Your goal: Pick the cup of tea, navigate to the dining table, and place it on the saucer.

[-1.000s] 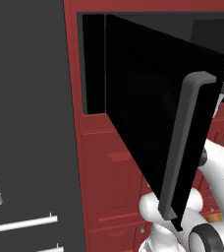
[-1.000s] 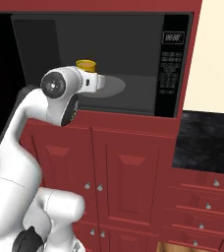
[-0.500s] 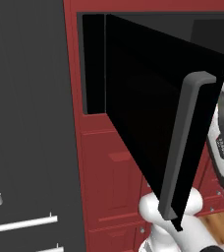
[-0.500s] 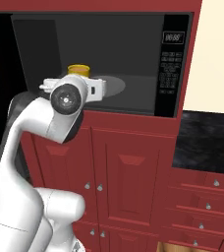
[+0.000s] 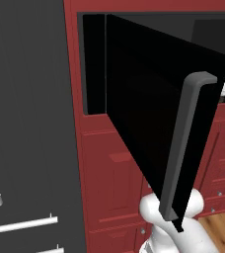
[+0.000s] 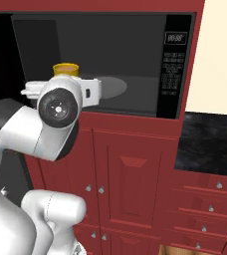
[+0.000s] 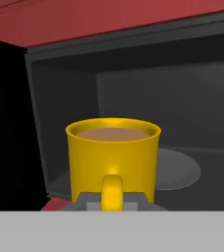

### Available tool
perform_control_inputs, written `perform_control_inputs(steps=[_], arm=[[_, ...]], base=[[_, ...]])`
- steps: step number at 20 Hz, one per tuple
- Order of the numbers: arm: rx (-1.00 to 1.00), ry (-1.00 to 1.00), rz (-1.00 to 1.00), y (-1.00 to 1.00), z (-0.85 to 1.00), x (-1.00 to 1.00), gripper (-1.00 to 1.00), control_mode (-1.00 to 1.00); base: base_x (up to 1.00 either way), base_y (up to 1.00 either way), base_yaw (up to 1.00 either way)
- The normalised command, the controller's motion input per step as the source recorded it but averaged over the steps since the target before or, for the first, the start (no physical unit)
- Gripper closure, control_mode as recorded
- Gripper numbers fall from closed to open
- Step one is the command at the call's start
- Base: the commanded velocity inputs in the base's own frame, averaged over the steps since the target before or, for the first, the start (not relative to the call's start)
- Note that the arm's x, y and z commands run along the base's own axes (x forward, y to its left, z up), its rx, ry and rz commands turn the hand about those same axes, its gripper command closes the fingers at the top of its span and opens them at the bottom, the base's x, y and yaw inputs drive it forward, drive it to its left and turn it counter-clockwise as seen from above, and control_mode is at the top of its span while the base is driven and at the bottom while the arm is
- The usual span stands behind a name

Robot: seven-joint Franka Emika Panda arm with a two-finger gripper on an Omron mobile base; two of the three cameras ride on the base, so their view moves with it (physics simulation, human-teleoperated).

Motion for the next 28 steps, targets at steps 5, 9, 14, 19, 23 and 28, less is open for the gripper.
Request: perform_control_inputs(steps=[5,9,14,19,23,28], arm=[[0.0,0.0,0.06,-0.05,0.18,-0.76,1.0,-1.0],[0.0,0.0,0.06,-0.01,0.0,-0.68,1.0,-1.0],[0.0,0.0,0.06,-0.01,-0.1,-0.57,1.0,-1.0],[0.0,0.0,-0.01,0.01,-0.04,-0.12,1.0,-1.0],[-0.02,0.0,0.0,0.01,-0.01,-0.08,1.0,-1.0],[0.0,0.0,0.0,0.0,0.0,0.0,1.0,1.0]], base=[[0.0,0.0,0.0],[0.0,0.0,0.0],[0.0,0.0,0.0],[0.0,0.0,0.0],[0.0,0.0,0.0],[-0.29,-0.22,-0.44]])
